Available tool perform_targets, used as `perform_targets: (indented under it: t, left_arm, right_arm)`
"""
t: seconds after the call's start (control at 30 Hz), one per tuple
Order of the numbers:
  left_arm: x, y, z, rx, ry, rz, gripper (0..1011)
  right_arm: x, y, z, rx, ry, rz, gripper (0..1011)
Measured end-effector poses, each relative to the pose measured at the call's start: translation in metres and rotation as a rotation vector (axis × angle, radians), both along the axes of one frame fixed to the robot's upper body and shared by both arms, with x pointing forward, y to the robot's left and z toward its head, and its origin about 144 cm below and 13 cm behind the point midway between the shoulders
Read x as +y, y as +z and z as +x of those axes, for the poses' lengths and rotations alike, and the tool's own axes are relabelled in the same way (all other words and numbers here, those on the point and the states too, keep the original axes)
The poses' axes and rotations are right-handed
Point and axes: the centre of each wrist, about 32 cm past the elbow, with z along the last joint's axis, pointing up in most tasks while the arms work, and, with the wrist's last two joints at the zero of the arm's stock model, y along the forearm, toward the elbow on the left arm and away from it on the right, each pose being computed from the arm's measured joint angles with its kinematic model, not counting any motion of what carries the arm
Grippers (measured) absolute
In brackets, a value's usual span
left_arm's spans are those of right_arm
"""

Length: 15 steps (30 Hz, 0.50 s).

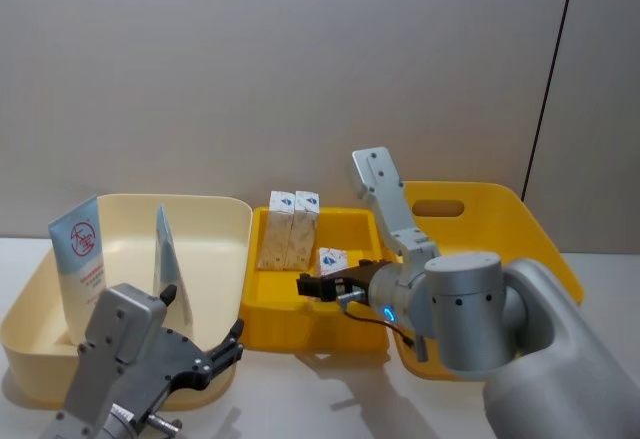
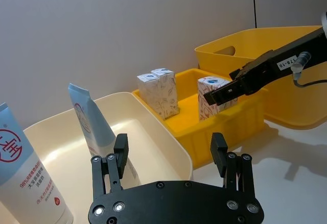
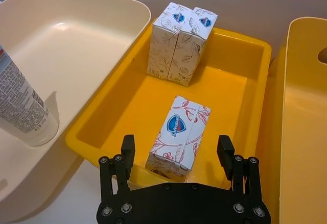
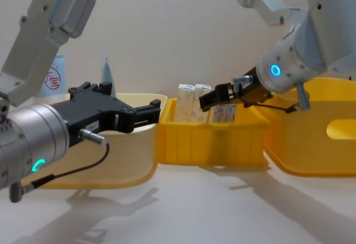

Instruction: Bimanual collaborative sorting of washing and personal care products

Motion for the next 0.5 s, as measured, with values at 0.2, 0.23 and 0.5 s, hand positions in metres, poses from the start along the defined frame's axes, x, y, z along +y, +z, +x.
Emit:
perform_targets:
  t: [0.2,0.23,0.5]
  left_arm:
    - [0.0,0.0,0.0,0.0,0.0,0.0,1003]
    - [0.0,0.0,0.0,0.0,0.0,0.0,1003]
    - [0.0,0.0,0.0,0.0,0.0,0.0,1003]
  right_arm:
    - [0.0012,-0.0016,0.0022,0.001,-0.003,0.002,1001]
    - [0.0016,-0.0019,0.0027,0.001,-0.003,0.003,1001]
    - [0.0027,-0.0026,0.0043,0.0,-0.005,0.005,930]
